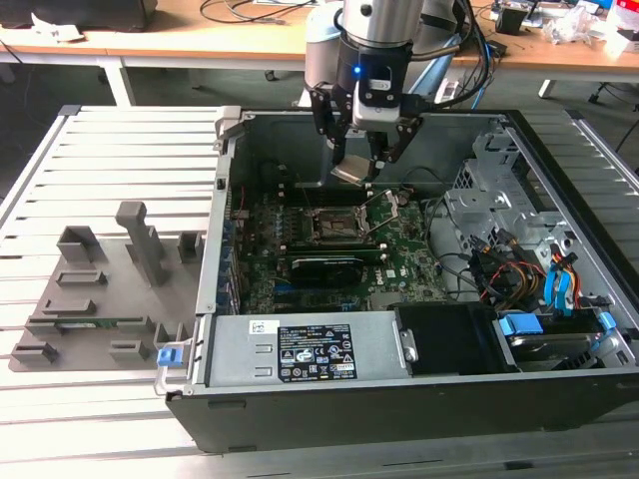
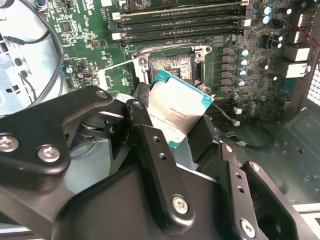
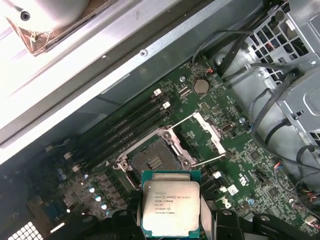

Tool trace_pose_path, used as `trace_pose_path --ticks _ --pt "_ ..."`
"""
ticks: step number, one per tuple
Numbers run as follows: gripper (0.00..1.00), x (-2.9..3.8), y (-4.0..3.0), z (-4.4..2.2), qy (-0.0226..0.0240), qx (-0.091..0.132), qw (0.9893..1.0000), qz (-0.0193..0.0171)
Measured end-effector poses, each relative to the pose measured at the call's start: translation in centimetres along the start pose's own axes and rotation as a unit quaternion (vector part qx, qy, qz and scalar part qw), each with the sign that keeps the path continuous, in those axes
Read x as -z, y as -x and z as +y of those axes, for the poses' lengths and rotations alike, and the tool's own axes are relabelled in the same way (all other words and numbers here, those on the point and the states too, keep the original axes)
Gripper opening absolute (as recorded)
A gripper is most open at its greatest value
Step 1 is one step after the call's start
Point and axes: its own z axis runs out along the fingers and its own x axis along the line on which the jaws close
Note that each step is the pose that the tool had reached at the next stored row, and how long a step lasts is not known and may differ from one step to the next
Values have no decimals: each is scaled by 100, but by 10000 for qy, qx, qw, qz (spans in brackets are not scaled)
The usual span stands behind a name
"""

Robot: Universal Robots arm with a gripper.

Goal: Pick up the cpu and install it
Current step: 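Place the cpu into insertion slot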

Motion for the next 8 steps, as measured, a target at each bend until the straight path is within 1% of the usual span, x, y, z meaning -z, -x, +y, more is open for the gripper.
trace_pose_path --ticks 8 --pt "55 0 0 0 1 -200 9998 1"
